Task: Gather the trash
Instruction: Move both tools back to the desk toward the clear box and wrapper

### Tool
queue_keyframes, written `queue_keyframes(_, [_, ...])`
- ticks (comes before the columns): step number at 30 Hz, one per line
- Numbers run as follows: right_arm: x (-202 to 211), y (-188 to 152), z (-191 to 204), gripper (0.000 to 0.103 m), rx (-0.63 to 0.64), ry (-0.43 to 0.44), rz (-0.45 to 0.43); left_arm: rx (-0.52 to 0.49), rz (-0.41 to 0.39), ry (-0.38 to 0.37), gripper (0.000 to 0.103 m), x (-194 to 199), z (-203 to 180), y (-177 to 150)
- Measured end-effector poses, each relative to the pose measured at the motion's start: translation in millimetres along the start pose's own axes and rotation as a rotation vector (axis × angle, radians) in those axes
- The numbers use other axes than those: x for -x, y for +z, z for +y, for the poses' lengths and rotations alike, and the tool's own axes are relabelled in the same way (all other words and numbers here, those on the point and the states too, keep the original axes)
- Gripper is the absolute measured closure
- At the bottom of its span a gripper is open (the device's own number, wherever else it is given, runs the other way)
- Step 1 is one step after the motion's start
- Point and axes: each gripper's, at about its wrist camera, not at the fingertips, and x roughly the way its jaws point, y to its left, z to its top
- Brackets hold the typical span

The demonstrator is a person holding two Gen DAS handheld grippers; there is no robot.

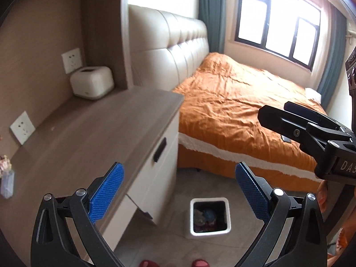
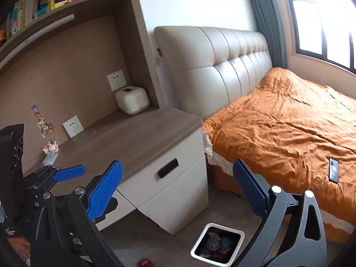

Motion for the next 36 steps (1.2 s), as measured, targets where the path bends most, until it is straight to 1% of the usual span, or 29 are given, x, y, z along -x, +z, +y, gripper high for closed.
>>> queue_keyframes(2, [0, 12, 15, 0.004, 0.044, 0.029, -0.028, 0.043, -0.029, 0.041, 0.005, 16, 16, 4])
queue_keyframes(5, [-9, 25, 39, 0.004, 0.091, 0.070, -0.034, 0.089, -0.076, 0.103, 0.005, 37, 43, 8])
queue_keyframes(9, [-24, 37, 78, 0.004, 0.126, 0.117, -0.062, 0.126, -0.109, 0.166, 0.005, 60, 78, 10])
queue_keyframes(11, [-33, 41, 95, 0.004, 0.119, 0.138, -0.059, 0.145, -0.111, 0.191, 0.005, 68, 99, 8])
queue_keyframes(13, [-43, 44, 113, 0.004, 0.116, 0.177, -0.047, 0.160, -0.123, 0.227, 0.005, 77, 121, 6])
queue_keyframes(17, [-66, 49, 158, 0.004, 0.167, 0.201, -0.030, 0.184, -0.139, 0.306, 0.005, 90, 165, -1])
queue_keyframes(20, [-85, 51, 193, 0.004, 0.188, 0.244, -0.013, 0.202, -0.135, 0.369, 0.005, 93, 203, -11])
queue_keyframes(23, [-105, 52, 229, 0.004, 0.231, 0.282, 0.006, 0.232, -0.107, 0.435, 0.005, 87, 243, -27])
queue_keyframes(27, [-133, 51, 276, 0.004, 0.289, 0.340, 0.034, 0.281, -0.072, 0.480, 0.005, 80, 291, -47])
queue_keyframes(31, [-167, 45, 323, 0.004, 0.333, 0.391, 0.066, 0.331, -0.051, 0.505, 0.005, 73, 336, -63])
queue_keyframes(34, [-193, 38, 353, 0.004, 0.346, 0.424, 0.096, 0.365, -0.033, 0.497, 0.005, 65, 361, -73])
queue_keyframes(36, [-212, 34, 370, 0.004, 0.353, 0.446, 0.121, 0.384, -0.016, 0.471, 0.005, 57, 377, -78])
